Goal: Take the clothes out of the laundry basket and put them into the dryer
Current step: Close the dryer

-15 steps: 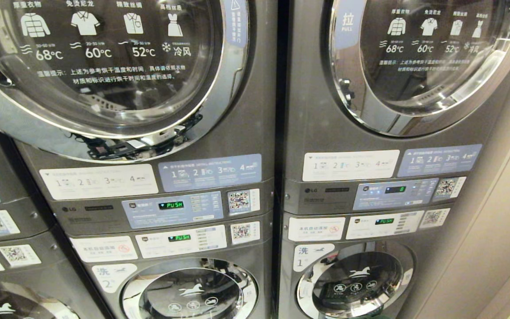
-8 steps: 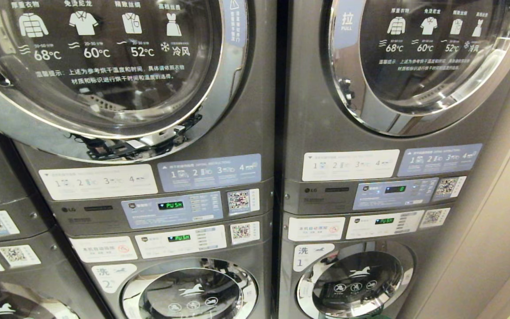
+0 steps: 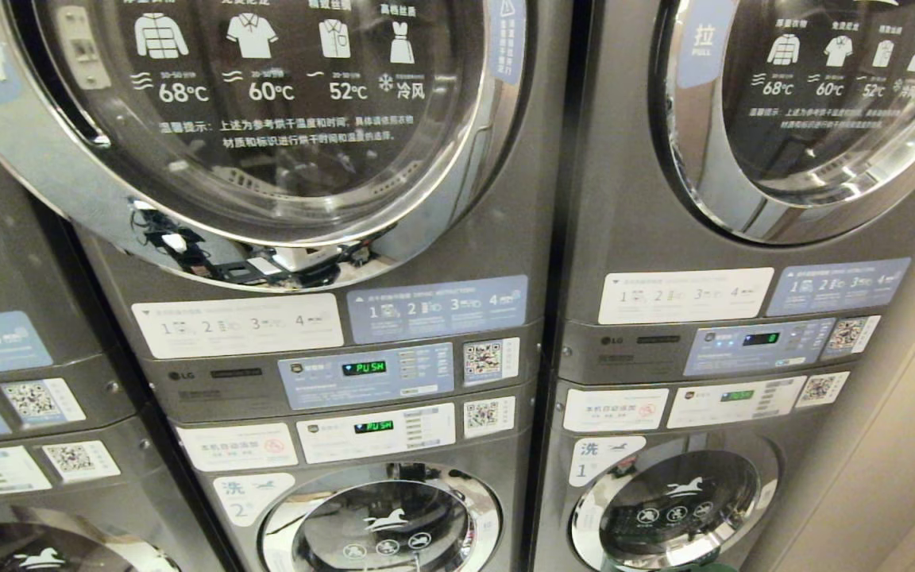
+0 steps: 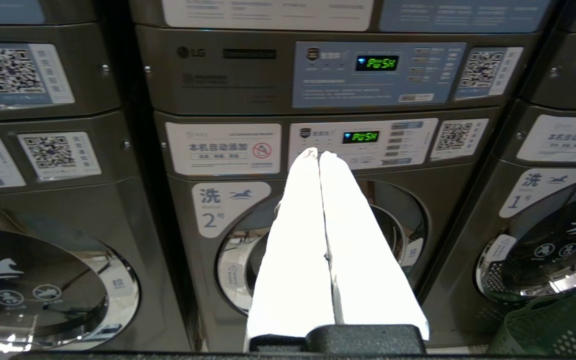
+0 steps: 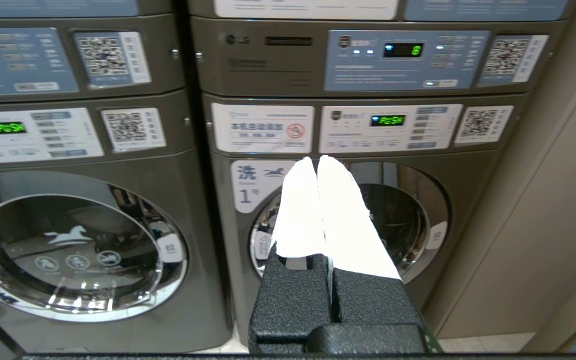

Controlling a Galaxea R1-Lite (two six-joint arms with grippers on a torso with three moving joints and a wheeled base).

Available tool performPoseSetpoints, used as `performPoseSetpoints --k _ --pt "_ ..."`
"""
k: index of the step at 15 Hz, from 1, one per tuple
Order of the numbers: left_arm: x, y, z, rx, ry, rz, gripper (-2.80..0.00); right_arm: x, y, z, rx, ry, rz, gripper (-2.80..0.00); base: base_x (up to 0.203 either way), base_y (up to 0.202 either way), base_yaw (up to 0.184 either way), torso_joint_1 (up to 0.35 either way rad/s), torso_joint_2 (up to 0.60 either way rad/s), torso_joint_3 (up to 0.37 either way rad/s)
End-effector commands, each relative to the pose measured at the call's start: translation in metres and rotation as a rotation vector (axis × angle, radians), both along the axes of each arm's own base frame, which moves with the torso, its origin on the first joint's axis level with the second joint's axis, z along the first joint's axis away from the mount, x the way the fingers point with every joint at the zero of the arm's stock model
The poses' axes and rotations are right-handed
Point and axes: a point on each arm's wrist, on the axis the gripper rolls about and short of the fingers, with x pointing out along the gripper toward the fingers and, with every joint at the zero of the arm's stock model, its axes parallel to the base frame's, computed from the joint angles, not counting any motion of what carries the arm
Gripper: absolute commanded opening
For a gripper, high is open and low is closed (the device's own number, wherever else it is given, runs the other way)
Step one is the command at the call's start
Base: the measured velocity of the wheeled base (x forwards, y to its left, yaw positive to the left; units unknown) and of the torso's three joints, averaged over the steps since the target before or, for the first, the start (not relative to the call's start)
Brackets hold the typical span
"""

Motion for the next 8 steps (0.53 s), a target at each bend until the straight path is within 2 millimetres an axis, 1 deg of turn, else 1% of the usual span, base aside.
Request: performPoseSetpoints --k 1,8 --pt "0.0001 0.0 -0.0004 0.0 0.0 0.0 -2.8 -0.0001 0.0 0.0002 -0.001 -0.001 0.001 -2.8 0.0 0.191 0.0 0.002 0.0 0.002" --pt "0.0001 0.0 -0.0005 0.0 0.002 0.0 -2.8 -0.0001 0.0 0.0002 -0.001 -0.001 0.001 -2.8 0.0 0.194 -0.003 0.002 0.0 0.002"
